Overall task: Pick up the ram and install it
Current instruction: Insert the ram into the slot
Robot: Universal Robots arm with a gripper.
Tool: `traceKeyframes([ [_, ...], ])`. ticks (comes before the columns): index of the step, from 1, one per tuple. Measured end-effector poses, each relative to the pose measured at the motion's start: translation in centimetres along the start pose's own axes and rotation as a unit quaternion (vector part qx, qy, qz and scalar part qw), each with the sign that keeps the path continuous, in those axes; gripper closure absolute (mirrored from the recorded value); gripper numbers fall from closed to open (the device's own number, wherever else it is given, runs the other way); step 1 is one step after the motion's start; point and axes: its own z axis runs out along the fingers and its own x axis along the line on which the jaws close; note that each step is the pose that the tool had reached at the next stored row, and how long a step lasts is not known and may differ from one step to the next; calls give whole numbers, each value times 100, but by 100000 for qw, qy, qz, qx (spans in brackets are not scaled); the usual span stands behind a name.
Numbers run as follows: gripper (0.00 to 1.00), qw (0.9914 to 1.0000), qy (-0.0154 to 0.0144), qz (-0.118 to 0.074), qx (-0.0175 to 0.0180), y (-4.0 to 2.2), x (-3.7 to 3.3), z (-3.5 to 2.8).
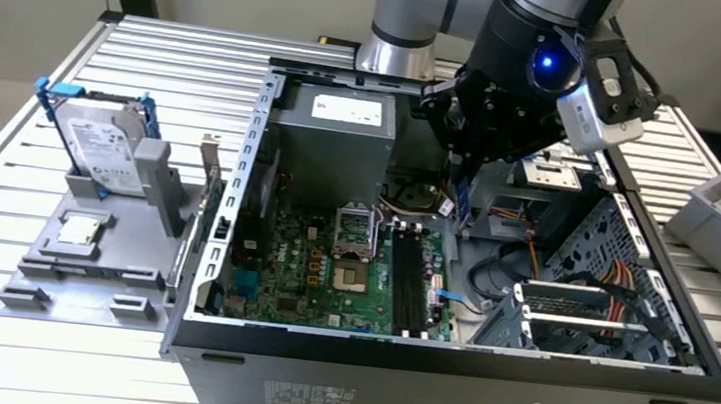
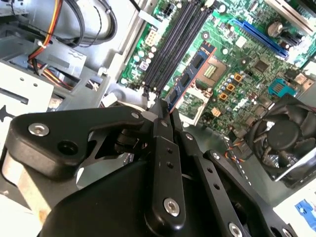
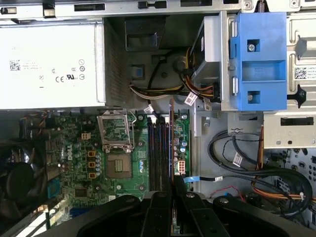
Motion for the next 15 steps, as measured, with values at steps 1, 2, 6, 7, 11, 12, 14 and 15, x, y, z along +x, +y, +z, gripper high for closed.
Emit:
traceKeyframes([
  [1, 100, 100000, -2, -2, 4, 0, 0, 1],
  [2, 100, 100000, -4, -2, -11, 0, 0, 4],
  [6, 100, 100000, -3, -1, -6, -2, -1, 27],
  [7, 100, 100000, -8, -1, -27, -3, -1, 44],
  [11, 100, 100000, -3, -1, 4, -5, -3, 88],
  [12, 100, 100000, -6, -1, -9, -5, -3, 99],
  [14, 100, 100000, -6, -2, 4, -6, -4, 119],
  [15, 100, 100000, -8, -3, 1, -7, -5, 138],
])
